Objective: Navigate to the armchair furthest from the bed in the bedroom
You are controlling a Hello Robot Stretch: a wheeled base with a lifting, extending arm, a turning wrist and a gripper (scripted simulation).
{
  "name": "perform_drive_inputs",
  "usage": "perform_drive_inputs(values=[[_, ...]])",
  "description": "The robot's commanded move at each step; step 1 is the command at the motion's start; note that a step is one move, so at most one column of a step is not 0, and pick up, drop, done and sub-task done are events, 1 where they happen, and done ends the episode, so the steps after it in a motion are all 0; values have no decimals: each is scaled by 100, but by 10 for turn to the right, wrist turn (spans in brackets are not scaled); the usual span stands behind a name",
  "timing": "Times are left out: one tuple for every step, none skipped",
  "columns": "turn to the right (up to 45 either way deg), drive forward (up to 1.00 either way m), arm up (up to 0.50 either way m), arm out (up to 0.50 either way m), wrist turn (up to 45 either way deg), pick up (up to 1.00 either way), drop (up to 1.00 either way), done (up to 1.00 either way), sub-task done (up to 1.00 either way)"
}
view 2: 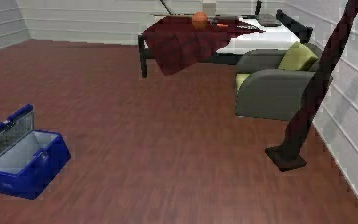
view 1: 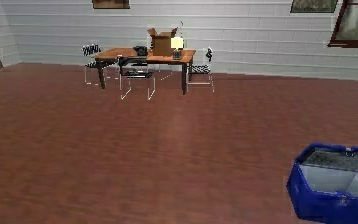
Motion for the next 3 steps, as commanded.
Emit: perform_drive_inputs(values=[[0,30,0,0,0,0,0,0,0],[-450,0,0,0,0,0,0,0,0],[-450,0,0,0,0,0,0,0,0]])
